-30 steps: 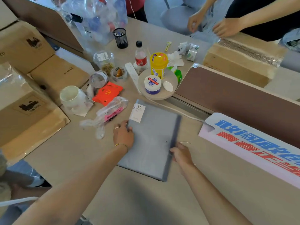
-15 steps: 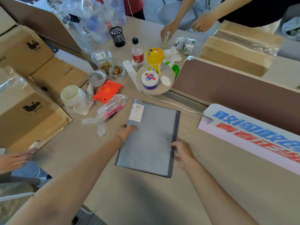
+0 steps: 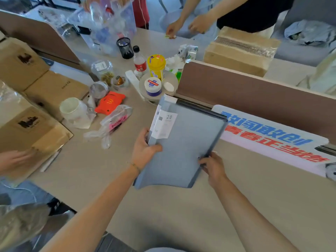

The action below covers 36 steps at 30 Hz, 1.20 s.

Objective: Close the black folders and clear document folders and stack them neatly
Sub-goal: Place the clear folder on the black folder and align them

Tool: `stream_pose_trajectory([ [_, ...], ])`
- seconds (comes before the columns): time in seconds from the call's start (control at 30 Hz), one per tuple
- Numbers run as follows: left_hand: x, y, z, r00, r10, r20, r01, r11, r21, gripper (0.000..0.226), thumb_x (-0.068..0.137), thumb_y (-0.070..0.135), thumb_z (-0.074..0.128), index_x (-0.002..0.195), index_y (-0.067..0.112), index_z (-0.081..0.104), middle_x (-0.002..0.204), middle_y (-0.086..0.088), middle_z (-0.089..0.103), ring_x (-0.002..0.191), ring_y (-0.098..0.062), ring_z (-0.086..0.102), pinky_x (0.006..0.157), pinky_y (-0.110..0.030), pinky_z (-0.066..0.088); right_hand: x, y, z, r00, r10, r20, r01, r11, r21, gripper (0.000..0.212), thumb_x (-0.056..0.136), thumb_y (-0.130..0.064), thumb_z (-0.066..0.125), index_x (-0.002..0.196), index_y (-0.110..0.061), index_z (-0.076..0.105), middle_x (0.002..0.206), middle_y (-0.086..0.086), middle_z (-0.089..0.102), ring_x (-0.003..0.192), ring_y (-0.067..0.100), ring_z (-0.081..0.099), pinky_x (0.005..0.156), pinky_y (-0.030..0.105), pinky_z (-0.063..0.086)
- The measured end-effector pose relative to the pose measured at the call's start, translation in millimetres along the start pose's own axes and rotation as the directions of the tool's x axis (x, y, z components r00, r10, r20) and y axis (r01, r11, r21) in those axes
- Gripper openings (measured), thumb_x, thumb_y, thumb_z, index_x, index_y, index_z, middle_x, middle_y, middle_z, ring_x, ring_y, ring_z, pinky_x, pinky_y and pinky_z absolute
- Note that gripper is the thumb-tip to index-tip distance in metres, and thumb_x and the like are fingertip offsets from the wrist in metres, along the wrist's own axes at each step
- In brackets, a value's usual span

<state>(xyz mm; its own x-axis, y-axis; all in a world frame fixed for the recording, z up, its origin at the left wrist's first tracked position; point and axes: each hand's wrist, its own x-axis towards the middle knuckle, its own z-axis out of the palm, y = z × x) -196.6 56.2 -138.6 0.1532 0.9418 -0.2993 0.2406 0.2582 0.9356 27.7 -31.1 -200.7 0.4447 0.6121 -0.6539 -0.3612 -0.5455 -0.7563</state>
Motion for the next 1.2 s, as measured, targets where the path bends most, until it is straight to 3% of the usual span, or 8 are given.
stream_pose_trajectory([
  [0.13,-21.3,5.1,20.6,0.970,0.238,-0.047,-0.236,0.971,0.044,0.049,0.074,-0.001,0.076,0.117,0.007,0.056,0.107,-0.017,0.065,0.093,-0.010,0.062,0.079,-0.031,0.053,-12.2,-12.4,-27.6,0.899,-0.432,-0.072,0.407,0.885,-0.225,0.028,0.074,-0.002,0.073,0.100,-0.011,0.063,0.099,0.004,0.075,0.087,0.006,0.071,0.079,0.027,0.053],
  [0.2,-19.7,-5.0,26.2,0.959,0.280,-0.052,-0.275,0.958,0.079,0.049,0.078,-0.004,0.078,0.124,-0.002,0.060,0.118,-0.012,0.069,0.105,0.005,0.064,0.089,-0.017,0.051,-20.0,-17.4,-42.3,0.800,-0.593,-0.088,0.517,0.757,-0.400,0.018,0.087,0.000,0.063,0.103,-0.009,0.062,0.100,0.011,0.075,0.093,0.023,0.072,0.079,0.033,0.050],
  [0.3,-20.1,-31.0,33.6,0.972,0.221,-0.076,-0.205,0.963,0.175,0.029,0.080,0.003,0.079,0.107,-0.006,0.074,0.109,-0.010,0.075,0.098,0.011,0.067,0.083,-0.008,0.049,-19.0,-13.9,-55.8,0.695,-0.708,-0.127,0.520,0.616,-0.592,0.020,0.091,0.003,0.054,0.108,-0.003,0.063,0.103,0.021,0.075,0.093,0.043,0.068,0.074,0.039,0.046],
  [0.43,-26.8,-53.8,51.7,0.984,0.168,-0.052,-0.154,0.966,0.208,0.012,0.077,-0.003,0.080,0.088,-0.007,0.079,0.094,-0.017,0.078,0.087,0.015,0.064,0.081,0.001,0.042,-9.8,14.3,-62.6,0.741,-0.664,-0.100,0.417,0.572,-0.707,0.013,0.094,-0.002,0.054,0.105,-0.001,0.061,0.093,0.029,0.073,0.083,0.051,0.067,0.065,0.040,0.040],
  [0.6,-8.0,-46.0,46.9,0.988,0.145,-0.049,-0.131,0.967,0.218,0.040,0.074,0.031,0.076,0.105,0.006,0.077,0.109,-0.007,0.076,0.101,0.002,0.067,0.092,-0.020,0.051,-5.3,8.6,-67.4,0.708,-0.704,-0.057,0.380,0.447,-0.810,0.008,0.094,-0.006,0.058,0.095,0.001,0.062,0.079,0.033,0.070,0.070,0.053,0.066,0.062,0.045,0.048],
  [0.7,1.4,-29.8,45.6,0.990,0.138,-0.003,-0.136,0.979,0.151,0.050,0.073,0.016,0.076,0.121,0.017,0.064,0.116,0.007,0.070,0.106,0.003,0.065,0.093,-0.022,0.052,-8.5,-7.7,-70.1,0.660,-0.751,0.013,0.399,0.337,-0.853,0.006,0.089,-0.005,0.065,0.085,0.000,0.064,0.069,0.031,0.068,0.060,0.050,0.065,0.056,0.045,0.050],
  [0.93,-0.3,1.5,67.3,0.991,-0.032,0.131,0.043,0.995,-0.087,0.066,0.065,0.015,0.084,0.126,0.007,0.060,0.119,-0.015,0.074,0.106,-0.034,0.072,0.089,-0.053,0.059,-32.3,-15.7,-108.9,0.733,-0.676,-0.070,0.417,0.528,-0.740,0.033,0.085,-0.011,0.067,0.060,-0.022,0.048,0.067,0.016,0.069,0.063,0.040,0.062,0.055,0.035,0.038],
  [1.2,-43.6,11.5,172.8,0.930,-0.228,0.288,0.257,0.964,-0.066,0.056,0.068,0.012,0.086,0.120,0.013,0.063,0.109,-0.013,0.077,0.088,-0.029,0.076,0.065,-0.038,0.061,-62.2,3.9,-207.8,0.775,-0.559,-0.295,0.315,0.746,-0.587,0.021,0.085,-0.009,0.051,0.065,-0.012,0.049,0.060,0.004,0.061,0.061,0.032,0.056,0.059,0.042,0.048],
])
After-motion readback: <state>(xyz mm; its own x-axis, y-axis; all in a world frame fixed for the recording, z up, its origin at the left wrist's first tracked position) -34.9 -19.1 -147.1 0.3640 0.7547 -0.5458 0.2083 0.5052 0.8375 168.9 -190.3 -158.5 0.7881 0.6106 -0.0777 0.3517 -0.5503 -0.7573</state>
